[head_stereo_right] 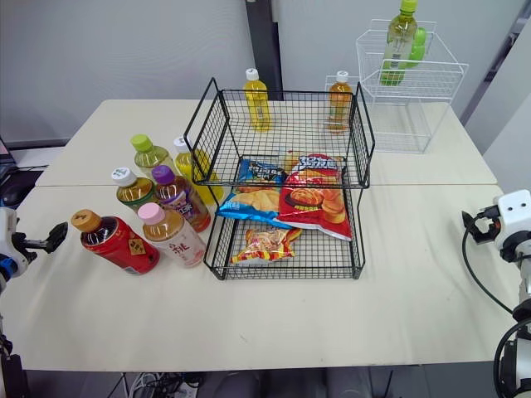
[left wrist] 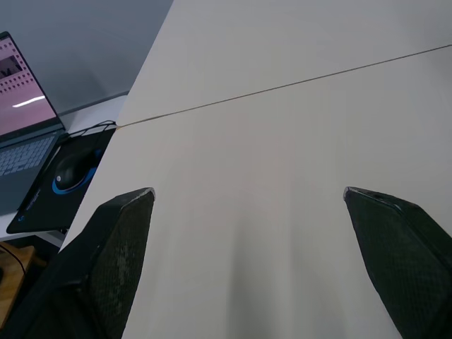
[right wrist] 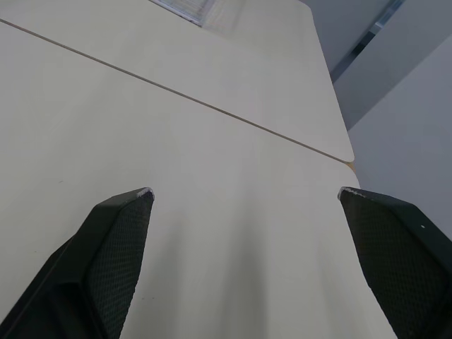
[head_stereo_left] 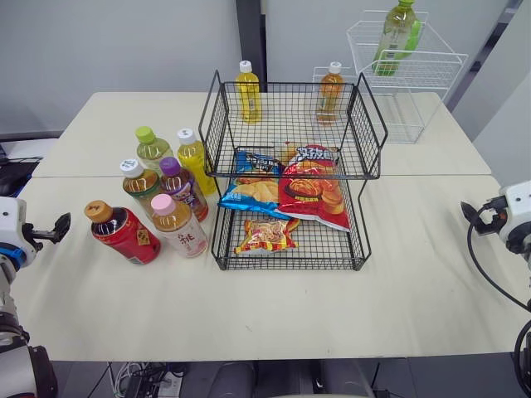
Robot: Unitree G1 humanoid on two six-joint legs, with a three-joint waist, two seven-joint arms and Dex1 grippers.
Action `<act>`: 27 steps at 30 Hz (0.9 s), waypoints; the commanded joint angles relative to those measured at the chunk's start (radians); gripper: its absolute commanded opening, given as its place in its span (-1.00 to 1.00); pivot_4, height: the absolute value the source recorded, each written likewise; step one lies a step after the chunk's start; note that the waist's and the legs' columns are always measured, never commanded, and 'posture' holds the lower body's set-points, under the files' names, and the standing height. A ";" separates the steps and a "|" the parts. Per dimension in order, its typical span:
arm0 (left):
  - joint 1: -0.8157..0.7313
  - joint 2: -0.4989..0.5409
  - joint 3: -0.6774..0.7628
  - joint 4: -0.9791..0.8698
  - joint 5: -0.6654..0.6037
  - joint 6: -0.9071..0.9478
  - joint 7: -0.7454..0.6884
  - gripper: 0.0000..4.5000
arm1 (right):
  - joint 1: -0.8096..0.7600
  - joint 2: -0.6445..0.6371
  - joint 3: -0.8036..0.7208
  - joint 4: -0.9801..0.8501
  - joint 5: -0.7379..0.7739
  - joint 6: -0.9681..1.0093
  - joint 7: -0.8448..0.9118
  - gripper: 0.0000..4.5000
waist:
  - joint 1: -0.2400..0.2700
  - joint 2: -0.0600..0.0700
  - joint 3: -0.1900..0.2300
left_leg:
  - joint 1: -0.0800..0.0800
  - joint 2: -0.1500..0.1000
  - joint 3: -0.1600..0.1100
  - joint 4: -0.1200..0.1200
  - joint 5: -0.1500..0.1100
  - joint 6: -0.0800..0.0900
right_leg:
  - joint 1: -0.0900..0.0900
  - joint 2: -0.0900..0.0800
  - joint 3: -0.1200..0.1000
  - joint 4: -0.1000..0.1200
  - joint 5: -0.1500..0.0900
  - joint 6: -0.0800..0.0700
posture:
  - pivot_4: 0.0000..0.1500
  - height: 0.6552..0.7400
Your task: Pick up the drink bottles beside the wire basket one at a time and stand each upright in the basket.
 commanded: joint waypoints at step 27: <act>-0.028 0.016 0.022 -0.008 -0.022 -0.022 -0.015 0.98 | -0.012 -0.032 -0.022 -0.018 0.003 -0.022 -0.015 1.00 | 0.000 0.000 0.000 | 0.000 0.000 0.000 0.000 0.000 0.000 | 0.000 0.000 0.000 0.000 0.000 0.000 | 1.00 1.00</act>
